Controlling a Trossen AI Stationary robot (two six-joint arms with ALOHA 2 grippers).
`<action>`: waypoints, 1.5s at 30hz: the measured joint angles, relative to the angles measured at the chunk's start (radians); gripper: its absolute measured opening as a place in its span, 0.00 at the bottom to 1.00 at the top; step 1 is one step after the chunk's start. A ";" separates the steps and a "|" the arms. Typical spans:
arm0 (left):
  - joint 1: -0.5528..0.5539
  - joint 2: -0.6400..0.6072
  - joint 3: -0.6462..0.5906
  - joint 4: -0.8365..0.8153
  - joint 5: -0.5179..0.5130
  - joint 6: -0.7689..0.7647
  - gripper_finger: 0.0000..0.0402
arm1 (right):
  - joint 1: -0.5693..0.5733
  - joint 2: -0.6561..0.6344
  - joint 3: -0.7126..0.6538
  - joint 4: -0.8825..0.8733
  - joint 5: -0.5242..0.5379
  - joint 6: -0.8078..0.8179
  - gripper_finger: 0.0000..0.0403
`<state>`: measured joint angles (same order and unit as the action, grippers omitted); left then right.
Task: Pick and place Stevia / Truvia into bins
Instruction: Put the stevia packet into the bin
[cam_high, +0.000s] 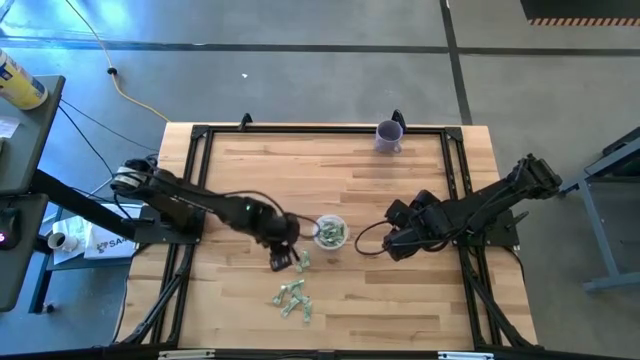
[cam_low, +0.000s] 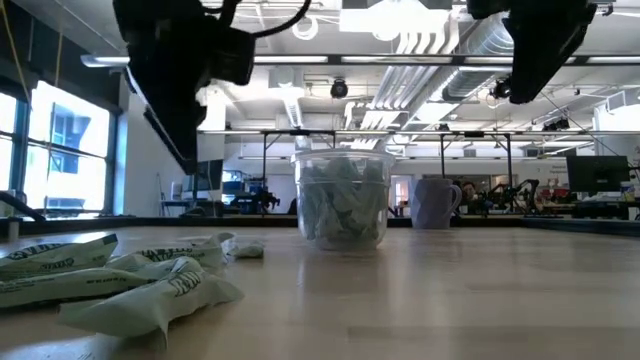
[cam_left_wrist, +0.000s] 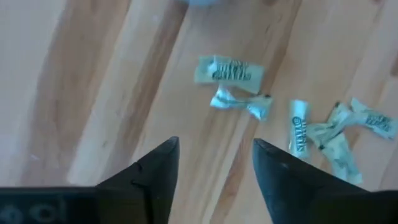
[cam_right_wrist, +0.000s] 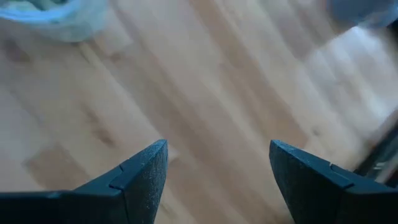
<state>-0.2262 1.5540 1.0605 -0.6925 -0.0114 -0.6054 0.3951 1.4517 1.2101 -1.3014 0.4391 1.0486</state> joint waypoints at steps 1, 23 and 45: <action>-0.015 0.001 -0.010 0.014 -0.003 -0.028 0.56 | -0.008 0.000 0.005 0.018 -0.048 0.024 0.67; -0.055 -0.042 0.006 0.076 -0.175 -0.159 0.38 | -0.380 -0.423 -0.449 1.328 -0.719 -0.646 0.67; -0.055 0.106 -0.124 0.342 -0.061 -0.134 0.38 | -0.460 -0.893 -0.880 1.436 -0.636 -0.632 0.67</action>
<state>-0.2817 1.6599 0.9362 -0.3503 -0.0725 -0.7392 -0.0646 0.5582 0.3302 0.1345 -0.1967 0.4168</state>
